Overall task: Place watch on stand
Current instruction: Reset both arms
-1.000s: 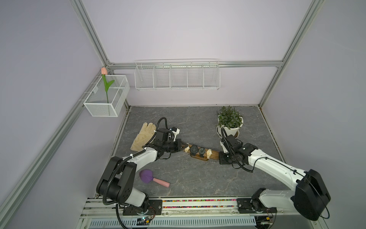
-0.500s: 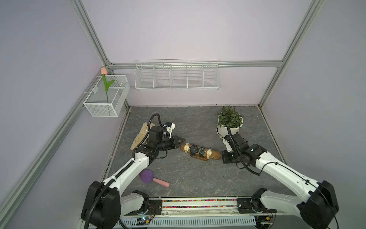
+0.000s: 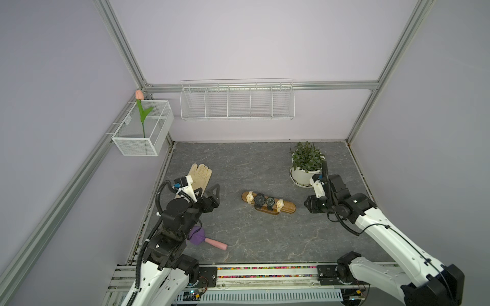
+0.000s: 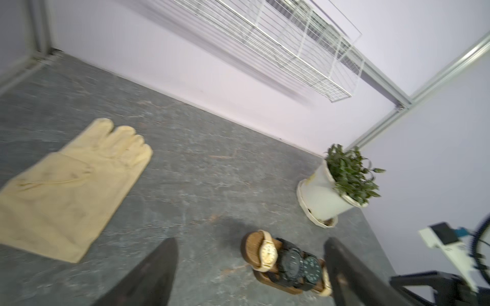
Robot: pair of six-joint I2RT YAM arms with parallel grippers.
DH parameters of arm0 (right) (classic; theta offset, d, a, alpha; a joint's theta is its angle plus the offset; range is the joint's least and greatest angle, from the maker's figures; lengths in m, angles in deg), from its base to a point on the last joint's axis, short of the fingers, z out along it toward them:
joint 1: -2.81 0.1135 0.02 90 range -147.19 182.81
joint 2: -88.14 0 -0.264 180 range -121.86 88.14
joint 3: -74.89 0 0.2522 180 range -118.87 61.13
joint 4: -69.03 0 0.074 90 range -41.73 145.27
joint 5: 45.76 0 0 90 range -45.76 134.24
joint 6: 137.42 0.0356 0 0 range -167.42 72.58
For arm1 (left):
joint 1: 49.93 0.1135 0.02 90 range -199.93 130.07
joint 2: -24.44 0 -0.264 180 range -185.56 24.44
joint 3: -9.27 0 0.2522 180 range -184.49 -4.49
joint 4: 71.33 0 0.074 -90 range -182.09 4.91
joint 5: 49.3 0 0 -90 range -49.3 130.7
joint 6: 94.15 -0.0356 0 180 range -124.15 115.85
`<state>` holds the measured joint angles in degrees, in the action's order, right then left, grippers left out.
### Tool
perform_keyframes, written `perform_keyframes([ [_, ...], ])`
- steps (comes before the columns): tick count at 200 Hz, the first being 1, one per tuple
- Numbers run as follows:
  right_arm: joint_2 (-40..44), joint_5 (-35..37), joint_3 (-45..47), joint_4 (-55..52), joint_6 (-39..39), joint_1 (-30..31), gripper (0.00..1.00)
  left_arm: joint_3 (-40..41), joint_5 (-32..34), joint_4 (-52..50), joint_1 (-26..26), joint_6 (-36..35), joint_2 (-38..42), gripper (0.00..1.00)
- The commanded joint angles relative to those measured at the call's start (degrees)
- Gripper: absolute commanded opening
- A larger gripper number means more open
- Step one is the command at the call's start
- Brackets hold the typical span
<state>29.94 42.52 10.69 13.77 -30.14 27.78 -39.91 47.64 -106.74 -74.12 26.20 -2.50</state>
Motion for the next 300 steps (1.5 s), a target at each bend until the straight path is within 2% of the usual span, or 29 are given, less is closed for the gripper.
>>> perform_keyframes([
  [1, 3.22, 2.75, -0.28, 5.81, -5.39, -0.65, 0.50, 3.01, 12.19, -1.01, -0.05, -2.33, 1.79, 1.00],
  [8, 4.26, 4.91, 1.49, 7.81, -5.74, -0.78, 0.63, 4.05, 14.26, -0.13, -0.02, -2.25, 2.07, 1.00],
  [9, 4.42, 5.25, 1.66, 8.13, -5.80, -0.79, 0.68, 4.18, 14.74, 0.04, 0.00, -2.24, 2.07, 1.00],
  [10, 4.59, 5.46, 1.83, 8.38, -5.87, -0.80, 0.79, 4.33, 15.15, 0.16, -0.04, -2.23, 2.07, 1.00],
  [11, 4.72, 5.65, 2.01, 8.81, -5.90, -0.89, 0.94, 4.45, 15.53, 0.32, -0.01, -2.23, 2.15, 1.00],
  [12, 4.91, 5.79, 2.18, 9.20, -5.92, -0.93, 0.97, 4.60, 15.90, 0.39, -0.04, -2.27, 2.20, 1.00],
  [14, 5.19, 6.21, 2.56, 9.78, -6.09, -0.97, 0.91, 4.86, 16.61, 0.67, -0.02, -2.26, 2.16, 1.00],
  [17, 5.58, 6.94, 3.02, 10.61, -6.11, -1.11, 0.89, 5.24, 17.50, 0.94, 0.00, -2.23, 2.15, 1.00],
  [48, 6.46, 11.75, 6.20, 17.07, -7.77, -2.71, 0.89, 9.49, 28.62, 5.18, -0.05, -2.99, 0.58, 1.00],
  [61, 5.67, 17.73, 9.65, 22.62, -9.99, -2.84, 0.88, 12.91, 29.17, 12.91, -0.07, -9.12, -0.70, 1.00],
  [79, 5.61, 24.04, 17.29, 35.65, -14.50, -2.91, 0.89, 19.07, 31.89, 26.05, 0.10, -15.77, -2.93, 1.00],
  [95, 5.73, 25.83, 24.15, 47.36, -14.38, -3.72, 0.89, 22.04, 38.69, 33.49, 0.75, -17.96, -5.06, 1.00],
  [111, 3.91, 28.94, 27.55, 54.14, -12.69, -4.50, 0.88, 21.83, 36.53, 35.75, 4.08, -20.20, -7.79, 1.00],
  [118, 2.86, 28.99, 26.02, 51.84, -12.34, -5.04, 0.89, 21.50, 35.25, 36.10, 6.12, -19.94, -9.63, 1.00],
  [137, -2.14, 28.65, 24.24, 54.49, -15.19, -6.13, 0.89, 21.71, 32.63, 39.76, 10.97, -19.16, -15.75, 1.00],
  [162, -9.62, 30.77, 23.97, 62.29, -18.81, -7.43, 0.89, 22.38, 26.97, 48.72, 15.57, -17.09, -28.08, 1.00],
  [201, -21.08, 26.58, 25.53, 75.87, -18.12, -12.84, 0.89, 16.35, 24.69, 55.34, 16.12, -21.19, -41.88, 1.00],
  [209, -21.92, 25.24, 23.51, 73.27, -18.40, -15.08, 0.89, 14.83, 24.02, 56.18, 16.39, -21.76, -44.43, 1.00],
  [240, -26.91, 24.16, 20.14, 74.52, -20.64, -17.98, 0.89, 9.36, 21.50, 55.77, 16.63, -25.60, -51.47, 1.00],
  [258, -29.68, 22.02, 22.89, 83.73, -19.27, -20.84, 0.89, 12.42, 20.60, 66.77, 18.17, -25.68, -56.58, 1.00],
  [268, -27.78, 18.72, 22.64, 79.66, -17.49, -22.32, 0.89, 13.81, 18.33, 71.55, 18.95, -25.45, -59.55, 1.00],
  [277, -28.52, 16.78, 24.84, 85.33, -17.82, -23.07, 0.89, 14.24, 17.56, 74.85, 18.96, -26.46, -61.03, 1.00],
  [289, -27.87, 14.15, 26.60, 87.08, -17.97, -23.43, 0.89, 12.89, 17.41, 72.07, 18.94, -26.18, -61.12, 1.00],
  [300, -30.05, 11.34, 29.22, 93.19, -18.29, -24.05, 0.89, 11.91, 17.28, 68.65, 19.02, -25.98, -60.20, 1.00],
])
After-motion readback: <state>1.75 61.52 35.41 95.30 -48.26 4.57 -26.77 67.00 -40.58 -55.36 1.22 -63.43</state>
